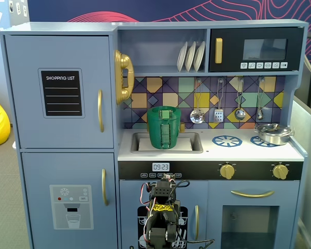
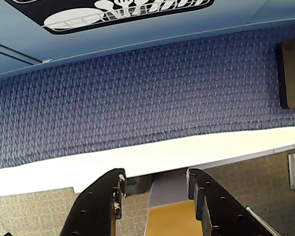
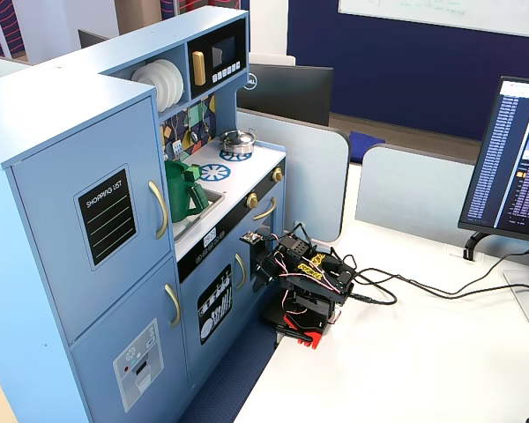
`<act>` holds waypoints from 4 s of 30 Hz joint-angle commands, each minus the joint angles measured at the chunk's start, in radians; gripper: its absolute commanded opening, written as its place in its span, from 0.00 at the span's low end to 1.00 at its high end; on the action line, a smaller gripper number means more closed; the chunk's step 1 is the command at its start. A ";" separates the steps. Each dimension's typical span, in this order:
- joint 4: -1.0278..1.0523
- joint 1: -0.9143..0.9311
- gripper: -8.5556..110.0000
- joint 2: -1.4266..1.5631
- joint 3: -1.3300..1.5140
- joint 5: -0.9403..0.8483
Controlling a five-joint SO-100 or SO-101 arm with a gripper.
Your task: Take off the lid from the green recipient and place it on the counter
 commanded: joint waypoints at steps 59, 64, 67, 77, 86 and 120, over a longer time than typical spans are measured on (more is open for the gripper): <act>-0.956 0.011 0.33 -0.910 -1.296 -0.126; -0.960 -0.006 0.33 -0.951 -1.333 -0.130; -0.980 -0.009 0.32 -0.974 -1.338 -0.133; -1.045 -0.009 0.31 -1.043 -1.358 -0.124; -0.994 -0.041 0.07 -1.051 -1.368 -0.156; -1.006 0.351 0.07 -1.022 -1.509 -0.189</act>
